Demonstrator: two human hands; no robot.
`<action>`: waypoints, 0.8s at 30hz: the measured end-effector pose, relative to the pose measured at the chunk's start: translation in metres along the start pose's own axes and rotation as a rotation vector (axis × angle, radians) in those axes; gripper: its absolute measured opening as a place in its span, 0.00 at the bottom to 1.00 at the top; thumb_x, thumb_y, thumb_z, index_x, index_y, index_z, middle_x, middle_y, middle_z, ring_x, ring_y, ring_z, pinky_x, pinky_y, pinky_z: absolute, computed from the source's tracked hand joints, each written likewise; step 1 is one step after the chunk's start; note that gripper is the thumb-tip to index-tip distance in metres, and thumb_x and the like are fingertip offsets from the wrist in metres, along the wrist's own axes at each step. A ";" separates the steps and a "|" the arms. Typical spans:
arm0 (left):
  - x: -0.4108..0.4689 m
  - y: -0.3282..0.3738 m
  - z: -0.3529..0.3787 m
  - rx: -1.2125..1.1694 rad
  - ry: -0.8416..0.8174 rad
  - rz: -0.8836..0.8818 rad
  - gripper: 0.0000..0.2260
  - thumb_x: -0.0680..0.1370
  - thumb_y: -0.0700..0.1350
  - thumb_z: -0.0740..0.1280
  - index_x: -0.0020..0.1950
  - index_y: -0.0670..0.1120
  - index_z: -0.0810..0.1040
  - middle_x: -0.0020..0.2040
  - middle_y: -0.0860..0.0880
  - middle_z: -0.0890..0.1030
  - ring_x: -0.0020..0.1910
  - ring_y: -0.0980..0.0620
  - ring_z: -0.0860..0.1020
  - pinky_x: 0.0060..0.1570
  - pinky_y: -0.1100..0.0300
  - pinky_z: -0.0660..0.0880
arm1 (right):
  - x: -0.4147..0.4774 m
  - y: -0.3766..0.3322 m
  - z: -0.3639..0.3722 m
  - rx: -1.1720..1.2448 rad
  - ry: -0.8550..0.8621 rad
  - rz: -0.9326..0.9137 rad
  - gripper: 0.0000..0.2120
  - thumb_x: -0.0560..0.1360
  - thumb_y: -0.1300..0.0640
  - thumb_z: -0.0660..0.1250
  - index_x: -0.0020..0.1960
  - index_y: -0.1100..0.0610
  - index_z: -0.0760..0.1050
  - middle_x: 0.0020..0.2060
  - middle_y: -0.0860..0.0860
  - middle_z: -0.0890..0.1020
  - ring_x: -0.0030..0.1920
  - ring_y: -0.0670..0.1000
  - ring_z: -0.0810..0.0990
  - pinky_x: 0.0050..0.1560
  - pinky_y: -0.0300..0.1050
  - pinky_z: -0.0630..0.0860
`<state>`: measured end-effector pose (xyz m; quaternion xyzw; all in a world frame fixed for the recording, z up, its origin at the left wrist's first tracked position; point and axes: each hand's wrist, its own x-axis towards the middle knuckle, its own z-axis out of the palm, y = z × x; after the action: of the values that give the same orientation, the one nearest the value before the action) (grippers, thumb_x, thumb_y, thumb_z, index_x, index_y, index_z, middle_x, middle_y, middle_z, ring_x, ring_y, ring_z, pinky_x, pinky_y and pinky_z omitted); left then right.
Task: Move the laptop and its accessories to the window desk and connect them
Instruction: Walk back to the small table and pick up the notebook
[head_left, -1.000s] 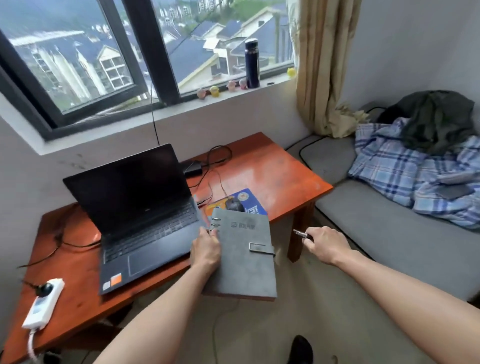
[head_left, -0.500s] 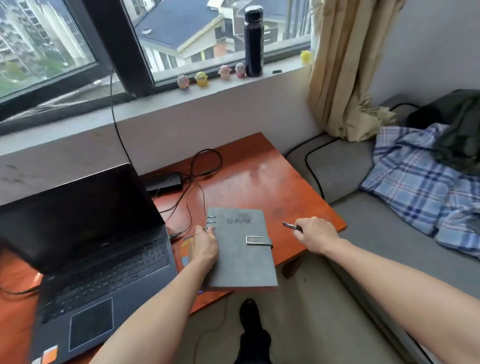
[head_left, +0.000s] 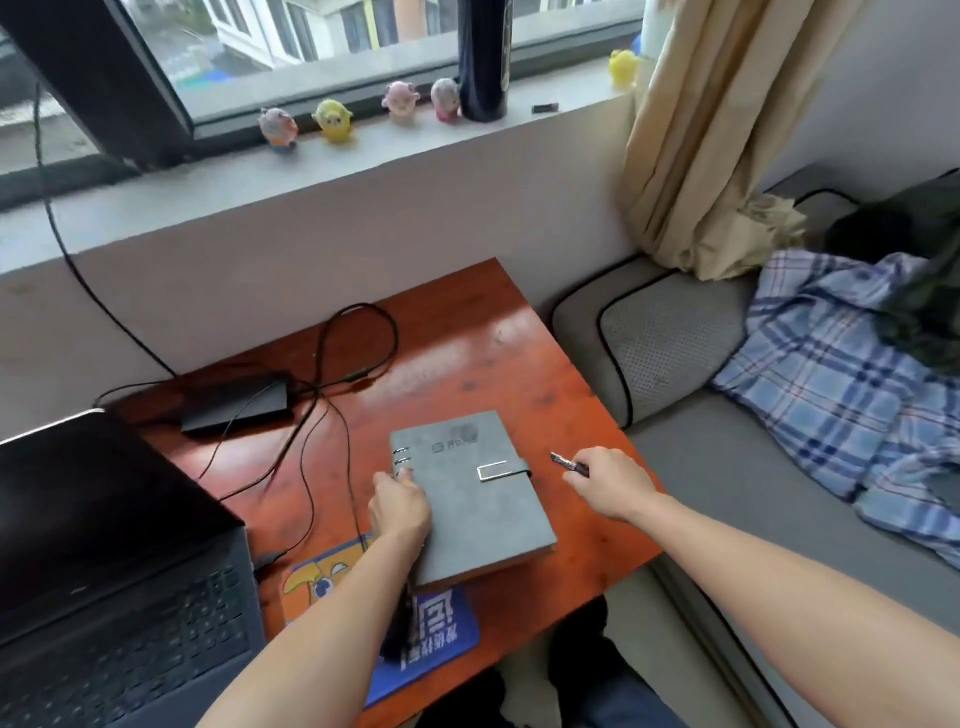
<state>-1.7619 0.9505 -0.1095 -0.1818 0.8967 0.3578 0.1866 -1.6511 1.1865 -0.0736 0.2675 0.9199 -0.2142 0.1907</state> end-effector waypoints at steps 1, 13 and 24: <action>0.002 0.004 0.008 -0.009 0.009 -0.016 0.15 0.82 0.50 0.56 0.57 0.39 0.70 0.58 0.34 0.78 0.57 0.35 0.75 0.49 0.51 0.67 | 0.009 0.001 0.000 0.029 -0.018 -0.001 0.08 0.76 0.47 0.63 0.42 0.50 0.72 0.47 0.57 0.82 0.51 0.61 0.79 0.40 0.47 0.67; -0.014 0.030 0.066 0.025 0.045 -0.141 0.14 0.81 0.48 0.57 0.58 0.39 0.73 0.58 0.36 0.76 0.57 0.37 0.73 0.48 0.51 0.66 | 0.104 0.019 -0.006 0.161 -0.160 -0.141 0.07 0.74 0.52 0.65 0.40 0.54 0.76 0.38 0.57 0.81 0.45 0.62 0.79 0.40 0.50 0.71; -0.052 0.020 0.066 0.289 -0.083 0.006 0.31 0.76 0.43 0.65 0.76 0.45 0.55 0.64 0.43 0.65 0.63 0.42 0.67 0.60 0.50 0.68 | 0.115 0.006 0.013 0.428 -0.182 0.016 0.07 0.72 0.61 0.64 0.48 0.53 0.78 0.32 0.48 0.83 0.27 0.45 0.81 0.41 0.48 0.81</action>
<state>-1.7128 1.0214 -0.1186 -0.1355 0.9310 0.2325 0.2467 -1.7348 1.2317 -0.1393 0.2887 0.8303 -0.4263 0.2134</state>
